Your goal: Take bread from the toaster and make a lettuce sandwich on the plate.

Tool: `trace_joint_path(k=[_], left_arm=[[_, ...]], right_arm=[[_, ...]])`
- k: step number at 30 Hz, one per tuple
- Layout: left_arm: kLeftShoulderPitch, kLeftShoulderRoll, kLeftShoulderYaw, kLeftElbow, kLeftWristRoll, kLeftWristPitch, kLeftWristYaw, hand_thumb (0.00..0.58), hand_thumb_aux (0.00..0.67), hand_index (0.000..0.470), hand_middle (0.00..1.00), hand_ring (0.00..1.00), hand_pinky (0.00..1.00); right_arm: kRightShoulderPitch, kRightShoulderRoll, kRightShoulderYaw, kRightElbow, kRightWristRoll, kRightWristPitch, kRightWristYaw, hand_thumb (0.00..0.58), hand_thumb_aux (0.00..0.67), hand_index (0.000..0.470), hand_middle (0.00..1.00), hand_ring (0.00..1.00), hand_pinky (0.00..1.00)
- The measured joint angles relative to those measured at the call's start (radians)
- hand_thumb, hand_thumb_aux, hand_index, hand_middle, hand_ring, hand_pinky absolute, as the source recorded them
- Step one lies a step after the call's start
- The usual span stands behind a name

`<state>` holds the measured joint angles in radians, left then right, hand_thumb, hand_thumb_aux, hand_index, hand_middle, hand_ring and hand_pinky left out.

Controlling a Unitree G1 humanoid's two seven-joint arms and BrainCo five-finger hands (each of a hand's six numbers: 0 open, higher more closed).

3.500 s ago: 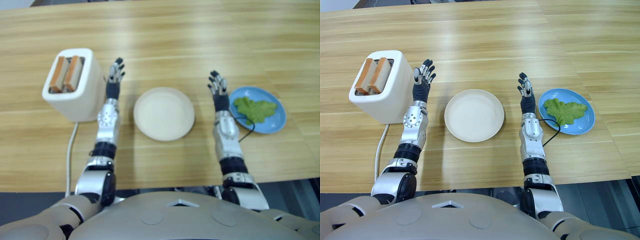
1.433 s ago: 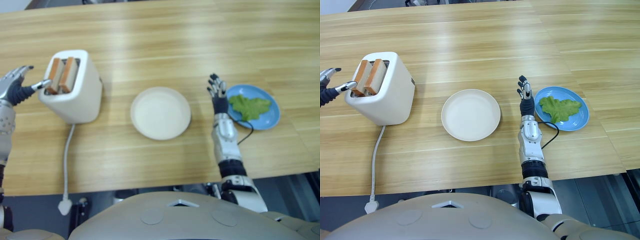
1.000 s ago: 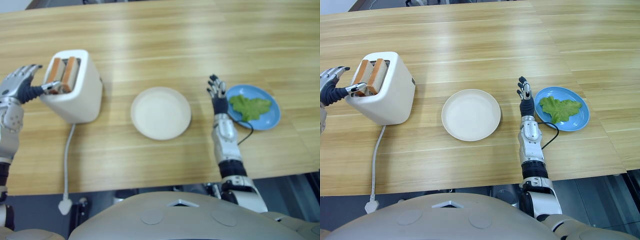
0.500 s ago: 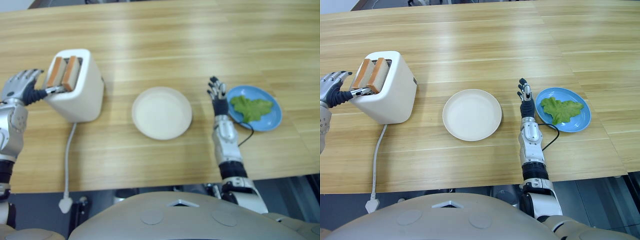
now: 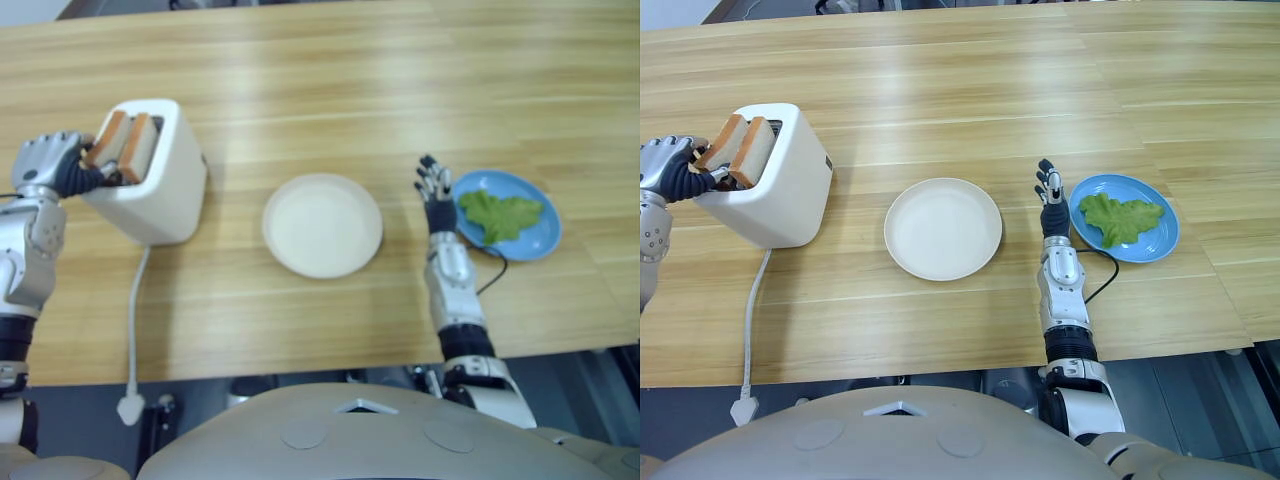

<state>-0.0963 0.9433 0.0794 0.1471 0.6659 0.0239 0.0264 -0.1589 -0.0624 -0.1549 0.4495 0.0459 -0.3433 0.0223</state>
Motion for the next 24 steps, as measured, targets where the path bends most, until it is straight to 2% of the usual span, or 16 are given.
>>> trace_joint_path(k=[6,10,15,24], left_arm=[[0.004,-0.011,0.000,-0.004,-0.002,-0.021,0.019,0.580,0.670,0.460,1.00,1.00,1.00],[0.004,-0.045,0.043,-0.012,-0.077,-0.061,0.022,0.580,0.670,0.460,1.00,1.00,1.00],[-0.013,-0.069,0.203,-0.056,-0.232,-0.140,0.038,0.580,0.670,0.460,1.00,1.00,1.00],[-0.043,-0.069,0.425,-0.164,-0.393,-0.264,0.060,0.580,0.670,0.460,1.00,1.00,1.00]], right_arm=[[0.000,0.001,0.001,0.000,0.000,0.002,-0.001,0.000,0.000,0.000,0.00,0.00,0.00],[0.000,0.002,0.001,0.001,-0.001,0.004,-0.002,0.000,0.000,0.000,0.00,0.00,0.00],[0.000,0.004,0.003,0.008,-0.001,0.007,-0.002,0.000,0.000,0.000,0.00,0.00,0.00],[0.000,0.009,0.017,0.012,-0.002,0.014,0.000,0.000,0.000,0.000,0.00,0.00,0.00]])
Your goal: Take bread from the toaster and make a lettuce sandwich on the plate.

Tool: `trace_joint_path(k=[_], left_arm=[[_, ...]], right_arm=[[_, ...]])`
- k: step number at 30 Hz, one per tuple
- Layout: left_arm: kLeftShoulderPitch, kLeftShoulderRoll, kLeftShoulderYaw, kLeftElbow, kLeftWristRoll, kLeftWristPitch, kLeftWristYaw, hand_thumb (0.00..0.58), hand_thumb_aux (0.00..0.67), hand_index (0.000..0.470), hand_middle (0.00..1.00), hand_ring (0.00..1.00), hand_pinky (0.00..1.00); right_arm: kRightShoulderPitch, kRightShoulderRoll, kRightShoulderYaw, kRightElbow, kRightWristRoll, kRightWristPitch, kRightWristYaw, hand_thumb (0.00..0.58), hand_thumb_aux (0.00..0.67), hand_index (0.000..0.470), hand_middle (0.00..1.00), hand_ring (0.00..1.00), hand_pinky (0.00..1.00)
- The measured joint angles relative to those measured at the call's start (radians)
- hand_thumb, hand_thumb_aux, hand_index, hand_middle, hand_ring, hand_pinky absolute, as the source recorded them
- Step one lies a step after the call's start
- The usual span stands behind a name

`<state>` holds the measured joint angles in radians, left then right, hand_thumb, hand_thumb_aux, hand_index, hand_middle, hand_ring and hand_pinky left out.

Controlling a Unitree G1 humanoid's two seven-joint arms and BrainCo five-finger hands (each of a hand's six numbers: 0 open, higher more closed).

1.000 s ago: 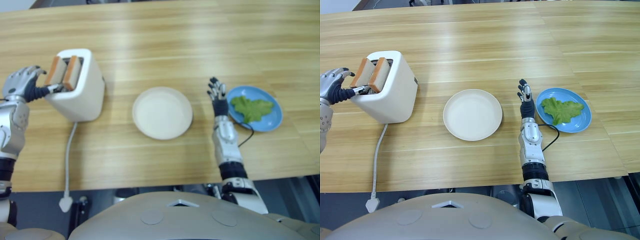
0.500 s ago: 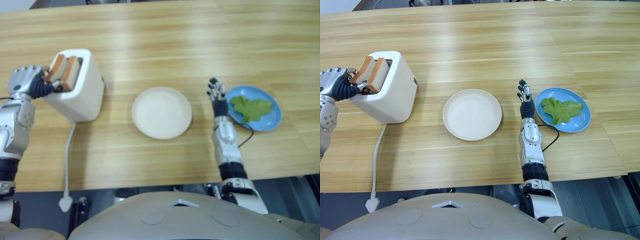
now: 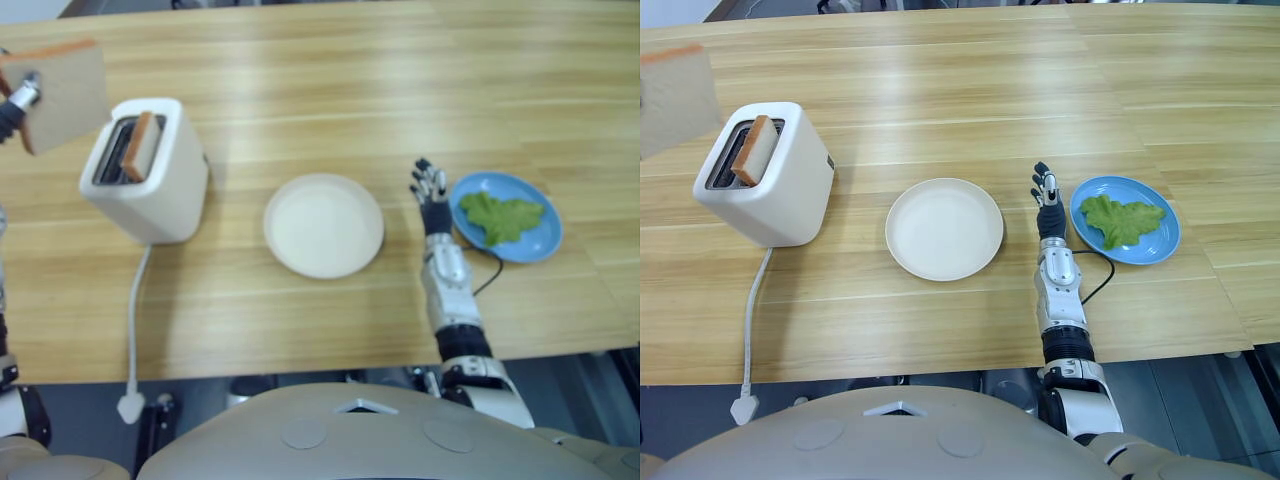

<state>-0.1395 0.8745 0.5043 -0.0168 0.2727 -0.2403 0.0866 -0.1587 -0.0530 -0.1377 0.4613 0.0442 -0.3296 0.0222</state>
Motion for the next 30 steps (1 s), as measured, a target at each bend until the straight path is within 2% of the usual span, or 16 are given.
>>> trace_joint_path(k=[4,7,11,18,23,30], left_arm=[[-0.036,-0.010,0.074,-0.091,-0.148,-0.025,-0.051,0.580,0.670,0.460,1.00,1.00,1.00],[-0.060,-0.039,0.041,-0.175,-0.291,-0.001,-0.148,0.580,0.670,0.460,1.00,1.00,1.00],[-0.092,-0.121,-0.093,-0.268,-0.409,0.044,-0.251,0.580,0.670,0.460,1.00,1.00,1.00],[-0.136,-0.361,-0.455,-0.324,-0.469,0.175,-0.374,0.580,0.670,0.460,1.00,1.00,1.00],[-0.186,-0.485,-0.628,-0.102,-0.390,0.175,-0.431,0.580,0.670,0.460,1.00,1.00,1.00],[-0.355,-0.591,-0.709,0.394,-0.274,0.124,-0.463,0.580,0.670,0.460,1.00,1.00,1.00]], right_arm=[[0.000,-0.001,0.010,0.001,0.000,0.008,0.001,0.000,0.000,0.000,0.00,0.00,0.00],[-0.001,-0.003,0.011,0.002,0.000,0.012,0.001,0.000,0.000,0.000,0.00,0.00,0.00],[-0.004,-0.002,0.013,0.008,0.000,0.013,0.001,0.000,0.000,0.000,0.00,0.00,0.00],[-0.020,-0.007,0.011,0.015,0.001,0.015,-0.006,0.000,0.000,0.000,0.00,0.00,0.00],[-0.031,-0.045,-0.051,0.011,0.039,0.016,-0.023,0.000,0.000,0.000,0.00,0.00,0.00],[-0.033,-0.069,-0.089,-0.005,0.064,0.030,-0.025,0.000,0.000,0.000,0.00,0.00,0.00]])
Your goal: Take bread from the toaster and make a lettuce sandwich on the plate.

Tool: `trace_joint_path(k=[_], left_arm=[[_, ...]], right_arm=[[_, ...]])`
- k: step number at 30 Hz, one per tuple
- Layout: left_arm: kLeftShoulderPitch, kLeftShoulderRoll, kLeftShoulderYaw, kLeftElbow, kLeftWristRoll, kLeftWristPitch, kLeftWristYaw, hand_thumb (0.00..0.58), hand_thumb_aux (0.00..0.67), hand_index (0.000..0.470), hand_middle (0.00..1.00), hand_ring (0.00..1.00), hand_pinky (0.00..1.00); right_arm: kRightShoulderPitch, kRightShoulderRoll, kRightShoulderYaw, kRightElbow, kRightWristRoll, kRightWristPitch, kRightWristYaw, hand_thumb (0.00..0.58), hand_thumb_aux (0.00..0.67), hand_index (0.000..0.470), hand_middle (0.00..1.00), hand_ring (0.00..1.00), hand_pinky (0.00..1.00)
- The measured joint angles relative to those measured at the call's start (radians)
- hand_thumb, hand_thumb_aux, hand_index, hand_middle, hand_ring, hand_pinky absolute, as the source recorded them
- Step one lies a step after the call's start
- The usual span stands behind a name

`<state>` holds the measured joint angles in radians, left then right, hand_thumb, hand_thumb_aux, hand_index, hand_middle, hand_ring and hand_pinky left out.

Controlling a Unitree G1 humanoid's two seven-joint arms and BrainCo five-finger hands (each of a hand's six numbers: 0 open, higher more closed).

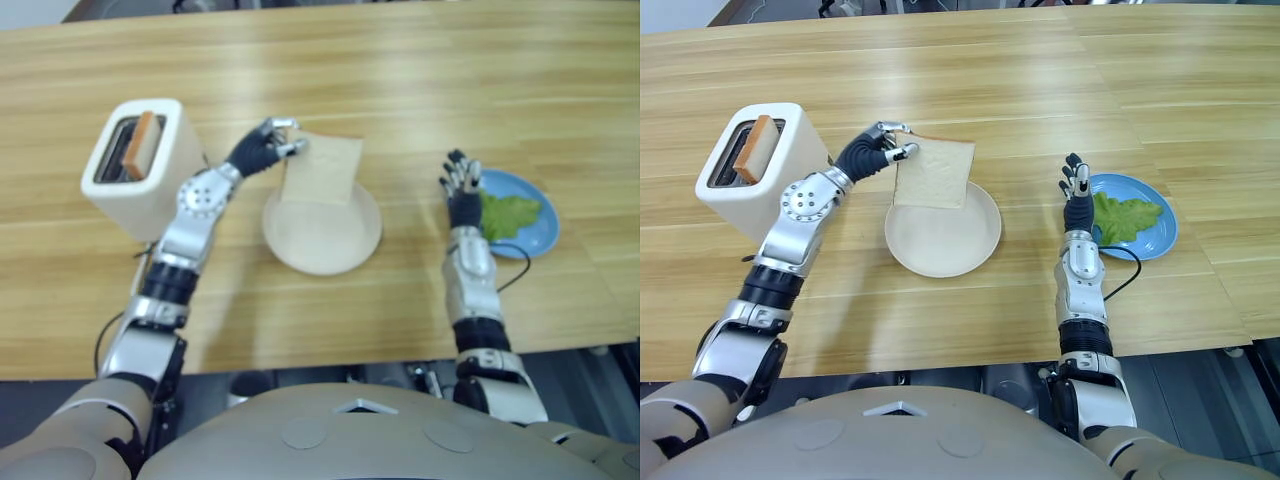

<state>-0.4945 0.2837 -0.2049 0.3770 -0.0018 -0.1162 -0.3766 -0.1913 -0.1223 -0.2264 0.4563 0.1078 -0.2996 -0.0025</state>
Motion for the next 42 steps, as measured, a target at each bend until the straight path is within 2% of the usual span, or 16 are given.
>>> trace_joint_path(k=[4,8,19,20,21,26,32,38,40,42], left_arm=[[-0.068,-0.054,-0.037,0.299,0.079,-0.062,0.008,0.580,0.670,0.460,1.00,1.00,1.00],[-0.096,-0.099,-0.042,0.467,0.115,-0.106,0.009,0.580,0.670,0.460,1.00,1.00,1.00],[-0.061,-0.098,-0.114,0.478,0.233,-0.183,0.007,0.580,0.670,0.460,1.00,1.00,1.00],[-0.058,-0.088,-0.123,0.466,0.257,-0.197,0.025,0.000,0.000,0.000,0.22,0.22,0.22],[-0.054,-0.074,-0.134,0.448,0.286,-0.209,0.047,0.000,0.000,0.000,0.00,0.00,0.00],[-0.045,0.014,-0.166,0.330,0.442,-0.226,0.187,0.000,0.000,0.000,0.00,0.00,0.00],[-0.002,0.182,-0.170,-0.014,0.706,-0.169,0.339,0.000,0.000,0.000,0.00,0.00,0.00],[0.168,0.210,-0.129,-0.363,0.732,-0.067,0.263,0.000,0.000,0.000,0.00,0.00,0.00],[0.224,0.207,-0.095,-0.466,0.680,-0.034,0.217,0.000,0.000,0.000,0.00,0.00,0.00],[0.299,0.171,-0.044,-0.541,0.555,0.007,0.161,0.000,0.000,0.000,0.00,0.00,0.00]], right_arm=[[0.002,0.004,0.000,-0.001,0.001,0.003,0.001,0.000,0.000,0.000,0.00,0.00,0.00],[0.003,0.005,0.009,0.000,0.000,0.004,0.001,0.000,0.000,0.000,0.00,0.00,0.00],[0.015,-0.003,0.027,-0.012,-0.002,0.010,0.001,0.000,0.000,0.000,0.00,0.00,0.00],[0.018,-0.003,0.027,-0.016,-0.002,0.011,0.001,0.000,0.000,0.000,0.00,0.00,0.00],[0.021,-0.003,0.027,-0.022,-0.002,0.013,0.001,0.000,0.000,0.000,0.00,0.00,0.00],[0.026,-0.003,0.031,-0.042,-0.002,0.025,0.001,0.000,0.000,0.000,0.00,0.00,0.00],[0.047,-0.003,0.038,-0.085,-0.022,0.031,0.002,0.000,0.000,0.000,0.00,0.00,0.00],[0.093,-0.016,0.117,-0.218,-0.099,0.033,0.011,0.000,0.000,0.000,0.00,0.00,0.00],[0.111,-0.049,0.145,-0.325,-0.152,0.043,0.019,0.000,0.000,0.000,0.00,0.00,0.00],[0.113,-0.139,0.148,-0.481,-0.256,0.077,0.021,0.000,0.000,0.000,0.00,0.00,0.00]])
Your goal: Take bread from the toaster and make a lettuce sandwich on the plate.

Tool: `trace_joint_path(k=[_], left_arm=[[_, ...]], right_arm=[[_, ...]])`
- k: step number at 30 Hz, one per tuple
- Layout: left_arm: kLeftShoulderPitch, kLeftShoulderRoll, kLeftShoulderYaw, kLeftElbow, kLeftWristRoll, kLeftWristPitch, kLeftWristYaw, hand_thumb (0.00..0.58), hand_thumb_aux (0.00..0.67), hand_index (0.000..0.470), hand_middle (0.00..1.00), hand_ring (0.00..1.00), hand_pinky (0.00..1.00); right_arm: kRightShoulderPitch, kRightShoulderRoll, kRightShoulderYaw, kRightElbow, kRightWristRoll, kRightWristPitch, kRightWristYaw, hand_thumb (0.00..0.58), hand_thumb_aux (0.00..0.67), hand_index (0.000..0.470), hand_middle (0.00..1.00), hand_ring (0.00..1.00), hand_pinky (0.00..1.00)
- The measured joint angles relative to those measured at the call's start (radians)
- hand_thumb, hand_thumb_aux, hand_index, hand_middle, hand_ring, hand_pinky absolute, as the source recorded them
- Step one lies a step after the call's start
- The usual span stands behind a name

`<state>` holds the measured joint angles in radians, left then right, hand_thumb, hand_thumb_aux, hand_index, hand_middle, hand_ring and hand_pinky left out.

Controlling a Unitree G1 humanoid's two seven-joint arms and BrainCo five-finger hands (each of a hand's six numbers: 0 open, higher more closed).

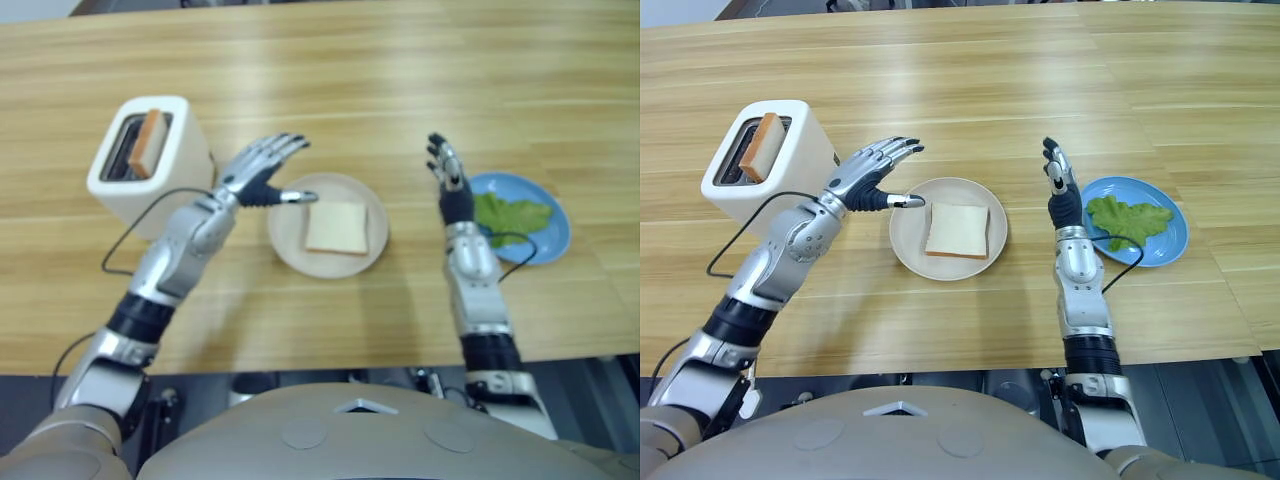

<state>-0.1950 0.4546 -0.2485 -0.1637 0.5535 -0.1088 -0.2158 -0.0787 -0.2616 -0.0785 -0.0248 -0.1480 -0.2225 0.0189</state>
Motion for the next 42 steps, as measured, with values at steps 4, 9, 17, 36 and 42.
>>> trace_joint_path(k=[4,9,17,36,42], left_arm=[[0.155,-0.156,0.079,-0.044,-0.350,0.120,-0.115,0.000,0.000,0.000,0.00,0.00,0.00],[0.209,-0.264,0.168,-0.155,-0.601,0.217,-0.129,0.000,0.000,0.000,0.00,0.00,0.00],[0.259,-0.276,0.173,-0.186,-0.637,0.235,-0.110,0.000,0.000,0.000,0.00,0.00,0.00],[0.261,-0.277,0.124,-0.177,-0.605,0.215,-0.089,0.000,0.000,0.000,0.00,0.00,0.00],[0.264,-0.277,0.124,-0.159,-0.598,0.210,-0.088,0.000,0.000,0.000,0.00,0.00,0.00]], right_arm=[[-0.049,-0.291,-0.098,-0.123,-0.235,0.042,-0.021,0.000,0.000,0.000,0.00,0.00,0.00],[-0.150,-0.610,-0.057,0.222,-0.518,0.040,-0.137,0.000,0.000,0.000,0.00,0.00,0.00],[-0.311,-0.711,0.246,0.828,-0.782,0.016,-0.328,0.000,0.000,0.000,0.00,0.00,0.00],[-0.354,-0.614,0.492,1.010,-0.806,-0.003,-0.419,0.000,0.000,0.000,0.00,0.00,0.00],[-0.352,-0.617,0.512,1.009,-0.798,-0.003,-0.420,0.000,0.000,0.000,0.00,0.00,0.00]])
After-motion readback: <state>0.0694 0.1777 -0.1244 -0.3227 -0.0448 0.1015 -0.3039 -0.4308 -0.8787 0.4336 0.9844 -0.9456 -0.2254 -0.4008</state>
